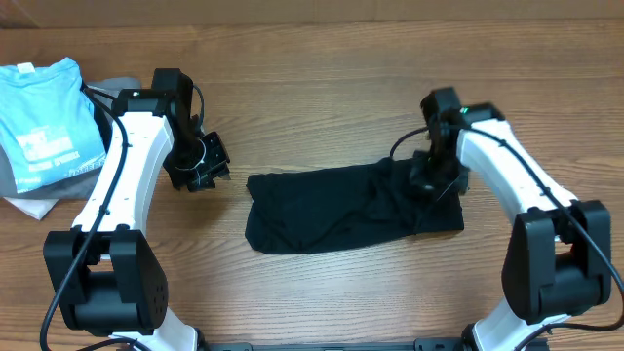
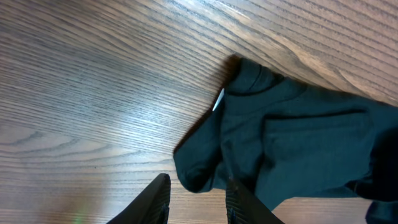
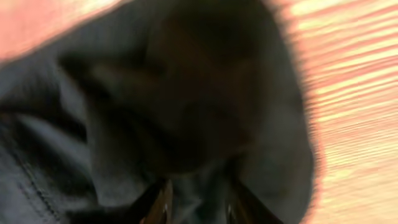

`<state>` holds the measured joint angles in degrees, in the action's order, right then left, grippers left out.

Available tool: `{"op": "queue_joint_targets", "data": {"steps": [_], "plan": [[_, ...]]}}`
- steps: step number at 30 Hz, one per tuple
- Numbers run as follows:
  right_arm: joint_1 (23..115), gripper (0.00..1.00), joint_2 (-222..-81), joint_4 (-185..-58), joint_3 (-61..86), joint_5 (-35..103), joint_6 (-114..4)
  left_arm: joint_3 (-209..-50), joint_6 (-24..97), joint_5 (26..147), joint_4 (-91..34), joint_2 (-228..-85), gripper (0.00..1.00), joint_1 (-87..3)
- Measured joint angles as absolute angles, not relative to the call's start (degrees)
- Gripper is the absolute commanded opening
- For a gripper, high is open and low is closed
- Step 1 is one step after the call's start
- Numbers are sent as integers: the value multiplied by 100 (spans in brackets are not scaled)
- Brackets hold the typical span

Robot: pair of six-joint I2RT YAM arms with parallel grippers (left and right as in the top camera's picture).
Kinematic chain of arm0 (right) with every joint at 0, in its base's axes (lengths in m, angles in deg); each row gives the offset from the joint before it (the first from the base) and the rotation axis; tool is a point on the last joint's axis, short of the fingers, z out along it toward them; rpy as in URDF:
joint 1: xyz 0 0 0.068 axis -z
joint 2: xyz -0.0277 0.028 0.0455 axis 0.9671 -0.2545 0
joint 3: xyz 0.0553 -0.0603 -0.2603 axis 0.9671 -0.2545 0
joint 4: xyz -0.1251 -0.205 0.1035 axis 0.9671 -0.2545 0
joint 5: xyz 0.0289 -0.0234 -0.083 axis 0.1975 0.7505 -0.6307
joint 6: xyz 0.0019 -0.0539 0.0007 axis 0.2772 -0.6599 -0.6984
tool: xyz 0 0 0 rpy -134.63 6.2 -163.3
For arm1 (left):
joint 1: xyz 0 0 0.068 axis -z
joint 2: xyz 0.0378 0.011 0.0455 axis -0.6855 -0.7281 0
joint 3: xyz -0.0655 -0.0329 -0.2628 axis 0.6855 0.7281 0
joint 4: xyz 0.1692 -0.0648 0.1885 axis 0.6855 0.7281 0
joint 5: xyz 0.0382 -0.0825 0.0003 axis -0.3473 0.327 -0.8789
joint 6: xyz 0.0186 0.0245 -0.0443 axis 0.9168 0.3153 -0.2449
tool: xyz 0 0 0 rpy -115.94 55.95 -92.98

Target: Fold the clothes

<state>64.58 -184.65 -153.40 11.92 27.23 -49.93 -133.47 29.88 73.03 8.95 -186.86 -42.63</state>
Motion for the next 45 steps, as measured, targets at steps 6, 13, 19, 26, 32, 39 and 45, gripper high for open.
{"op": "queue_joint_targets", "data": {"steps": [6,13,19,26,32,39,45], "plan": [[5899,31,-18472,-14798,715,4321,-6021,-13347,2988,7303,890,-18686,33,-4263],[5505,31,-18470,-14647,713,4903,-6425,-13347,2988,7303,893,-18686,34,-4263],[5579,29,-18470,-15106,984,4693,-6381,-13347,2988,7303,893,-18686,34,-4263],[5695,40,-18159,-15640,2230,3714,-6139,-13347,2988,7303,893,-18686,34,-4263],[5717,36,-17930,-15535,2339,3178,-5973,-13347,2988,7303,899,-18686,34,-4263],[5717,38,-18402,-14995,1712,2925,-5861,-13347,2988,7303,915,-18686,34,-4263],[5717,38,-18616,-14682,1459,2686,-5741,-13347,2991,7303,925,-18686,34,-4263]]}}
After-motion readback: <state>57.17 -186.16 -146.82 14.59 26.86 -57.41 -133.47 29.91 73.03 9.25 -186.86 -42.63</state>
